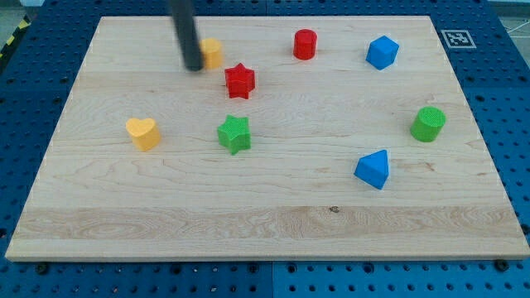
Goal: Push the yellow heart right and up a bit
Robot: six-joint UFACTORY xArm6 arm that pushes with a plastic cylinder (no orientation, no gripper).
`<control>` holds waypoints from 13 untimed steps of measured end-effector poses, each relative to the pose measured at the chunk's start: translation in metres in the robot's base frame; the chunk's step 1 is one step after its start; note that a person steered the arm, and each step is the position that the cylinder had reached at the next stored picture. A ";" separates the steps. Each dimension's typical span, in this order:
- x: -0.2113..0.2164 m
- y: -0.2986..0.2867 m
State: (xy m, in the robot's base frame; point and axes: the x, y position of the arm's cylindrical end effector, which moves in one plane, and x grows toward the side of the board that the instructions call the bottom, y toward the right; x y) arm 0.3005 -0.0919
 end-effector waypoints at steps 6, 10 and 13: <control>0.019 0.010; 0.093 -0.141; 0.185 -0.164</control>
State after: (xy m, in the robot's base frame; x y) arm 0.4860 -0.2560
